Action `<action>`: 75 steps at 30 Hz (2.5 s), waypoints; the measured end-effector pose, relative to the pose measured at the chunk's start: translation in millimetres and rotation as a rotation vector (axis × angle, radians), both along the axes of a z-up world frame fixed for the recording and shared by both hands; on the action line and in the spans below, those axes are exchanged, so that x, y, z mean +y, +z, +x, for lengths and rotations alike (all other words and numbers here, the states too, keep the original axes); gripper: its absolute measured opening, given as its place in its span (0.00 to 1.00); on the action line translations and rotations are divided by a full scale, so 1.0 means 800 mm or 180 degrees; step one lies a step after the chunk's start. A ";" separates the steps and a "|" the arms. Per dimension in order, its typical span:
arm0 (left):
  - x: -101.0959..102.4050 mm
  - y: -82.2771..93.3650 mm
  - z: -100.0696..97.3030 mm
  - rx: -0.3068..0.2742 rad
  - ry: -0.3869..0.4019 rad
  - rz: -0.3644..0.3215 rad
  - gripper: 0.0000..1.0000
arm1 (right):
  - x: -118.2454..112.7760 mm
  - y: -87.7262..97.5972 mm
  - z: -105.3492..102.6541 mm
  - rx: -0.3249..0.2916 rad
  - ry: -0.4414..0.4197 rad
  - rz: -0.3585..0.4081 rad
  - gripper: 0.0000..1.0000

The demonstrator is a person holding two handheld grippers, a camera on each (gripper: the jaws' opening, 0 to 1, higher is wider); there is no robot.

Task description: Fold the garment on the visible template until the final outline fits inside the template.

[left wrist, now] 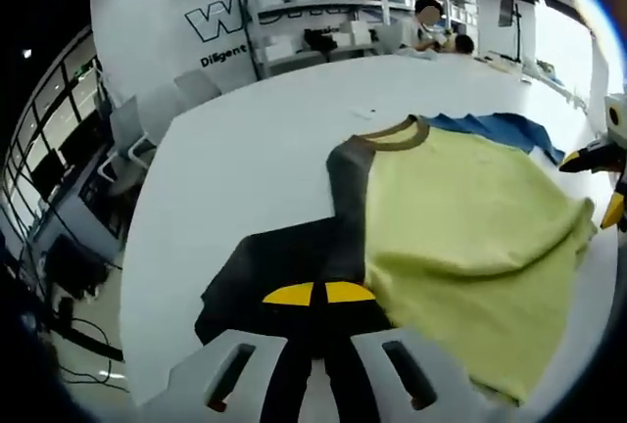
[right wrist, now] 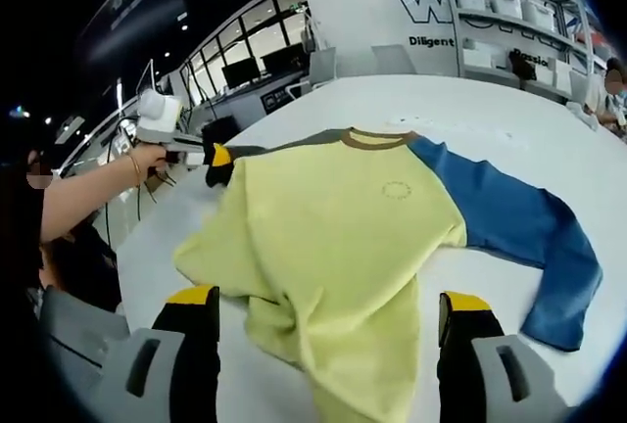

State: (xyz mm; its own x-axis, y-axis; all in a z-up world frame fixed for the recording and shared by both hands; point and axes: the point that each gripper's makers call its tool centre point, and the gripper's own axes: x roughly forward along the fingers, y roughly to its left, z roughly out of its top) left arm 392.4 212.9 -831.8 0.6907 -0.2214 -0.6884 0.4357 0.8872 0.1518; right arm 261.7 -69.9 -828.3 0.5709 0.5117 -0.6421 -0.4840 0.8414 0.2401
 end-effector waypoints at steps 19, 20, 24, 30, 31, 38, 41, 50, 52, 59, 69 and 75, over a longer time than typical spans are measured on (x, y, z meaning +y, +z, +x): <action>-0.023 0.010 -0.060 0.0169 -0.0093 -0.0439 0.45 | -0.015 0.004 -0.011 0.0020 -0.0084 0.0150 0.90; -0.027 0.012 -0.068 0.0184 -0.0157 -0.0413 0.47 | -0.017 0.006 -0.013 0.0016 -0.0092 0.0160 0.90; -0.041 0.021 -0.090 0.0213 -0.0266 -0.0506 0.53 | -0.021 0.011 -0.016 -0.0026 -0.0114 0.0167 0.89; -0.063 0.030 -0.121 0.0252 -0.0391 -0.0585 0.60 | -0.028 0.017 -0.019 -0.0062 -0.0150 0.0203 0.87; -0.065 0.030 -0.125 0.0254 -0.0390 -0.0605 0.61 | -0.029 0.018 -0.020 -0.0065 -0.0149 0.0211 0.87; -0.078 0.025 -0.153 0.0349 -0.0455 -0.0670 0.63 | -0.034 0.023 -0.025 -0.0082 -0.0167 0.0263 0.82; -0.083 0.021 -0.169 0.0407 -0.0489 -0.0698 0.63 | -0.036 0.024 -0.027 -0.0088 -0.0168 0.0272 0.80; -0.091 0.011 -0.199 0.0503 -0.0640 -0.0706 0.57 | -0.051 0.015 -0.034 -0.0101 -0.0142 0.0107 0.72; -0.090 0.011 -0.201 0.0502 -0.0586 -0.0689 0.56 | -0.053 0.013 -0.036 -0.0091 -0.0154 0.0126 0.67; -0.091 -0.006 -0.222 0.0617 -0.0559 -0.0615 0.51 | -0.062 0.000 -0.041 -0.0017 -0.0174 0.0054 0.56; -0.086 -0.027 -0.233 0.0720 -0.0536 -0.0547 0.35 | -0.081 -0.025 -0.050 0.0126 -0.0214 -0.0304 0.43; -0.085 -0.037 -0.229 0.0710 -0.0576 -0.0440 0.28 | -0.083 -0.035 -0.055 0.0148 -0.0132 -0.0482 0.36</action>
State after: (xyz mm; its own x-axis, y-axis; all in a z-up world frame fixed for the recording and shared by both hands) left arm 208.9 145.2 -861.1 0.4671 -0.4290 -0.7732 0.5973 0.7979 -0.0818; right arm 217.5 -136.5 -856.1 0.5573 0.3836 -0.7364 -0.4394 0.8888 0.1305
